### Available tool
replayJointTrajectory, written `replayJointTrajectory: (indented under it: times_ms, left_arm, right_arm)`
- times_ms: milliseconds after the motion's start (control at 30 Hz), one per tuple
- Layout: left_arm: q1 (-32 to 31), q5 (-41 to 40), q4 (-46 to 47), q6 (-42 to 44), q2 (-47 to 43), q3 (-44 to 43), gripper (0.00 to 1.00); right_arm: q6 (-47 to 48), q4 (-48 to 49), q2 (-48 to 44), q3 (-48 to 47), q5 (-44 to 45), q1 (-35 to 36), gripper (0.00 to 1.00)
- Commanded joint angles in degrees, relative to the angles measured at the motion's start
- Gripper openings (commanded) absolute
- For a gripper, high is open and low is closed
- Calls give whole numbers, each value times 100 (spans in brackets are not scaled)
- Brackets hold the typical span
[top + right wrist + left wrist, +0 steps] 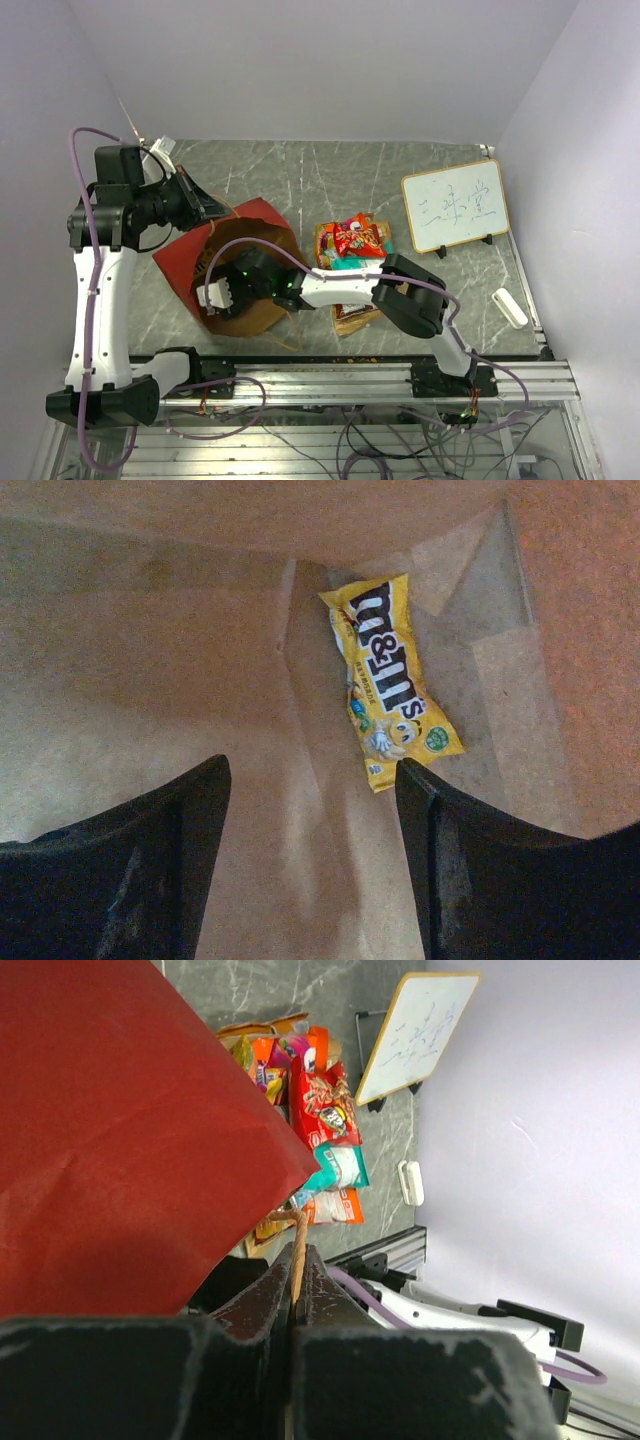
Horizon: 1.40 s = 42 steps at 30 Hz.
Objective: Take the snacks out of the paper bag
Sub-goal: Take out the snack from the paper bag.
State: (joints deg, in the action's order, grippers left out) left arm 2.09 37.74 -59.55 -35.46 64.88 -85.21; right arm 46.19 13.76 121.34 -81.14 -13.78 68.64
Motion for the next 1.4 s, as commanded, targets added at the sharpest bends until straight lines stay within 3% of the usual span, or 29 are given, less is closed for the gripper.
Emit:
replayJointTrajectory:
  times_ms: [0, 167, 467, 933, 1067, 1233, 1367]
  left_arm:
    - [-24, 311, -57, 212, -263, 283, 7]
    - [-19, 425, -189, 321, -315, 303, 7]
    - [-22, 542, -777, 900, -222, -125, 7]
    - [-33, 610, -1012, 855, -566, 275, 7]
    - [-33, 475, -1115, 807, -692, 332, 7]
    - [-33, 168, -1469, 850, -838, 511, 7]
    - [-33, 16, -1414, 720, -866, 453, 7]
  right_arm:
    - [122, 620, 295, -224, 242, -87, 67]
    - [201, 962, 685, -497, 101, -169, 69]
    - [1309, 1018, 1492, -1100, -192, -207, 70]
    - [1765, 1043, 2556, -2294, 102, -260, 69]
    - [1703, 1042, 2801, -2507, 313, -332, 60]
    - [1743, 1096, 2755, -2454, 445, -349, 35]
    - [1714, 1138, 2463, -2110, 462, -358, 24]
